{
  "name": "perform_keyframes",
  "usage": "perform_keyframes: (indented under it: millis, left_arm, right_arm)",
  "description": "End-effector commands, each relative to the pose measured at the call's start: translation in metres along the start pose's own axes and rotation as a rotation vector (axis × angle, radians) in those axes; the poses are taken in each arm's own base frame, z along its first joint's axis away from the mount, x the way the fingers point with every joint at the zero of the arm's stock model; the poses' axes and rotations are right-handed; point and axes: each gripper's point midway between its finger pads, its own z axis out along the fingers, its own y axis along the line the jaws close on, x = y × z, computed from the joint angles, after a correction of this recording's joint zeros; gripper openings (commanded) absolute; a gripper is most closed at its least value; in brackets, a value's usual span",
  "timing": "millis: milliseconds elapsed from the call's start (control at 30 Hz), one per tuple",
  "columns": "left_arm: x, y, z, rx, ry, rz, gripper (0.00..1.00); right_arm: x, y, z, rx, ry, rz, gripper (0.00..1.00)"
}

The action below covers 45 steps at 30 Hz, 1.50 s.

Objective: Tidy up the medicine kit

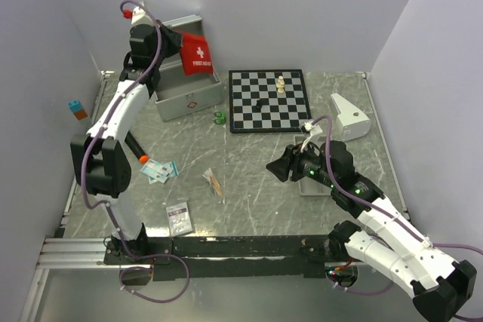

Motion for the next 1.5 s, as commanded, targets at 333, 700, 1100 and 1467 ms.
perform_keyframes:
  millis: [333,700,1100,1467]
  left_arm:
    - [0.073,0.138,0.014,-0.17,0.203,-0.118,0.73]
    - [0.03,0.095,-0.045,-0.168,0.063,-0.058,0.96]
    - [0.11,0.095,-0.026,-0.325,0.202,0.173,0.97]
    - [0.13,0.134,0.017,-0.438,0.277,0.333,0.97]
  right_arm:
    - [-0.012,0.007,0.005,-0.018,-0.018,-0.011,0.6]
    - [-0.011,0.01,0.012,-0.044,-0.007,-0.002,0.6]
    - [-0.009,0.007,0.004,-0.016,-0.01,0.0,0.59]
    - [-0.003,0.003,0.002,0.003,0.002,0.003,0.59]
